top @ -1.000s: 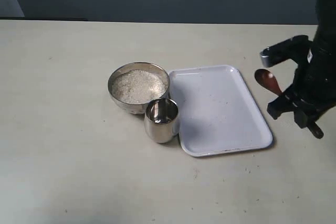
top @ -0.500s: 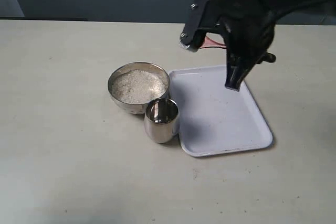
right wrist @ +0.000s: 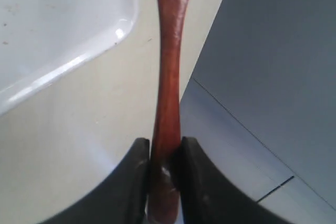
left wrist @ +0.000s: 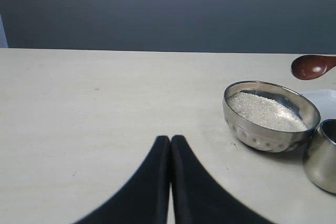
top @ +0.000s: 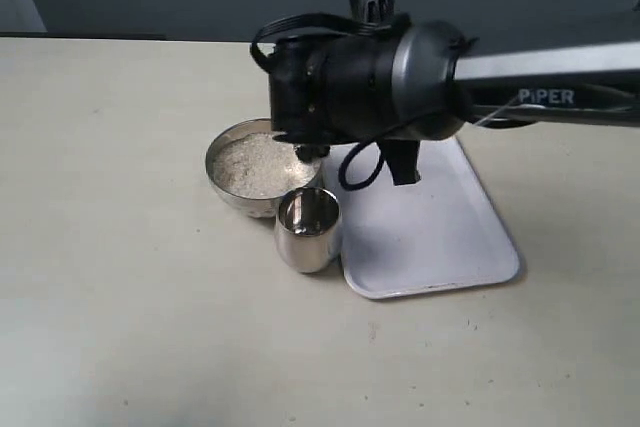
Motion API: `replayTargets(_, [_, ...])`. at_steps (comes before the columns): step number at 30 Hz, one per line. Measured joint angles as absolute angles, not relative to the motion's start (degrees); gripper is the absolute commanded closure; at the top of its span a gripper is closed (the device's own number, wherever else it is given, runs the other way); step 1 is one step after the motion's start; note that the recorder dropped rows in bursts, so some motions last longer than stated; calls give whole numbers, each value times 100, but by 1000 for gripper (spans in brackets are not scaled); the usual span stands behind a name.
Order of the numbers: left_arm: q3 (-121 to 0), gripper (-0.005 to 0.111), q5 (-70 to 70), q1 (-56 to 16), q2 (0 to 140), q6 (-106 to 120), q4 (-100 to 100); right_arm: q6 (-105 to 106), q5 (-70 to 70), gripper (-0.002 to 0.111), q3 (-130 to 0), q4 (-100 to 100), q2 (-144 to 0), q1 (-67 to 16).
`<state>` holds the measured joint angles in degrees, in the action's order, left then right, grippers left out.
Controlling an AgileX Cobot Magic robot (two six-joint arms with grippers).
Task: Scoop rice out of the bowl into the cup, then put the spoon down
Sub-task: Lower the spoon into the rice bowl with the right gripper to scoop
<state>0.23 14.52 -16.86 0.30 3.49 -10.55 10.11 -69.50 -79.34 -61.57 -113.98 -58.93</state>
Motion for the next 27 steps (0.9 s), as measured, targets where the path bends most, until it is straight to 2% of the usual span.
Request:
replayTargets(7, [23, 106, 1452, -1686, 30, 349, -1055, 961, -6755, 109, -7942, -6261, -11548, -6293])
replayTargets(18, [23, 106, 1452, -1686, 30, 349, -1055, 961, -6812, 109, -7968, -6519, -11691, -6318])
replayTargets(27, [23, 106, 1452, -1686, 30, 349, -1055, 972, -6554, 109, -8731, -6428, -12156, -6320])
